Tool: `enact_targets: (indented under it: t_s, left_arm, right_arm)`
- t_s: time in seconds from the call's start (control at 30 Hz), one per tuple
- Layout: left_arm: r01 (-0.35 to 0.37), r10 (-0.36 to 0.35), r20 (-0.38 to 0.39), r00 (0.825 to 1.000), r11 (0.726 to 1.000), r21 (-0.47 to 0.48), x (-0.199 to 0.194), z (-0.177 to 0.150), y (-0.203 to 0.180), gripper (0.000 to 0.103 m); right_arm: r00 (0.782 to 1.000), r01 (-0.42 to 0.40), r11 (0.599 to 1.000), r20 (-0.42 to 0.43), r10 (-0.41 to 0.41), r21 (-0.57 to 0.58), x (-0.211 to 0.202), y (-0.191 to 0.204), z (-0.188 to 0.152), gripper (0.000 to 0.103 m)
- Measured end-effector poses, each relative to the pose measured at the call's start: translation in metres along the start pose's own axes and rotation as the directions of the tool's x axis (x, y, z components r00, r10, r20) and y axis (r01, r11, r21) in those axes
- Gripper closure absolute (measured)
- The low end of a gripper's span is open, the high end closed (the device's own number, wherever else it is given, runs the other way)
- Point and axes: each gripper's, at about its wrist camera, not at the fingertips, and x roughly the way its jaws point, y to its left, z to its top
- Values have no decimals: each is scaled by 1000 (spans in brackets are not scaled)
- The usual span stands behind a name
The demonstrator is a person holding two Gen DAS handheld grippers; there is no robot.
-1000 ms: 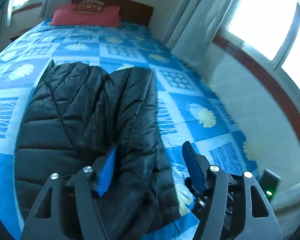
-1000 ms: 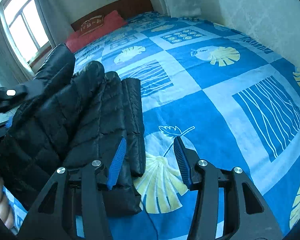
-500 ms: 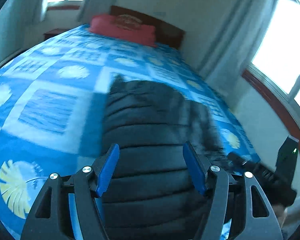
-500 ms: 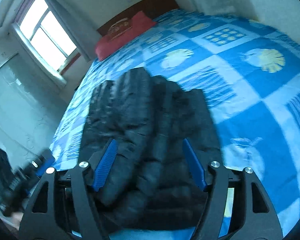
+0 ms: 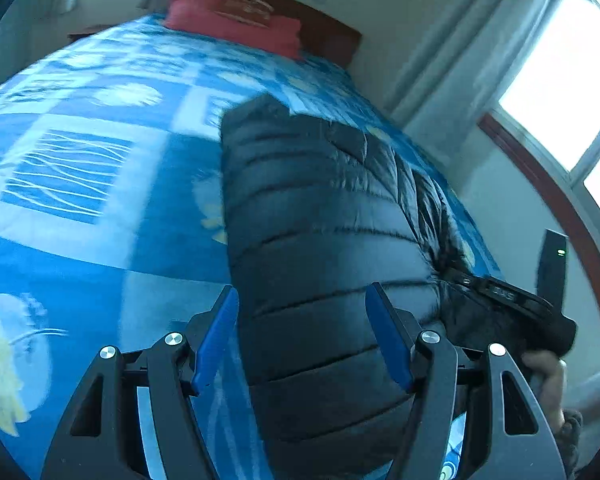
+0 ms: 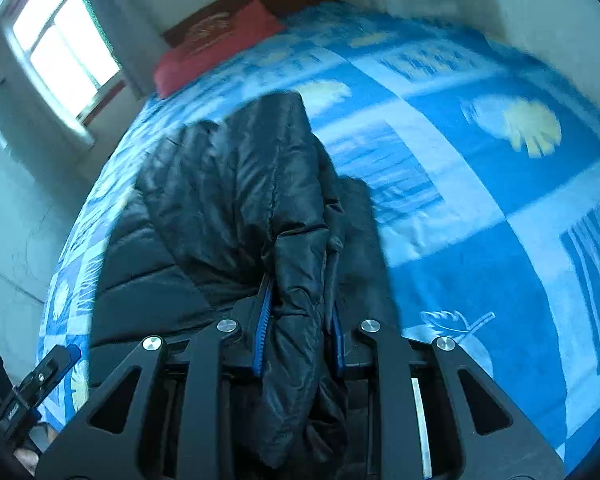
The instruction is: Fold large clothes
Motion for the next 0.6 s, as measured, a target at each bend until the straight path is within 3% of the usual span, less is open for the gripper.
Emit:
enact_targets:
  t_s: [0.2,0.4,0.47,0.5,0.6]
  left_arm:
    - [-98,98,-34,995,995,25,48,-7,-9,32]
    - [-95,95,-50,994,995,2,52,-6,0,32]
    - [-84,82,-51,995,996,-25,43,-5,4,32]
    - [-83,81,-49,996,996,-39,39,-5,5,32]
    - [-61,61,0,998,996,-67,14,-6,4,32]
  right_arm:
    - [997,-80,996,-11,81,45,21,-27,-10,78]
    - [991,-133,988,-10,135,77,10,-36,-15,71]
    - [993,-118,990,-8,119,71,-4,-34,-16,62]
    - [996,-86,994,9,85,62,-16,-32,-17,51]
    - [997,-7,1000,78,6,21,-53,-22,-22,47]
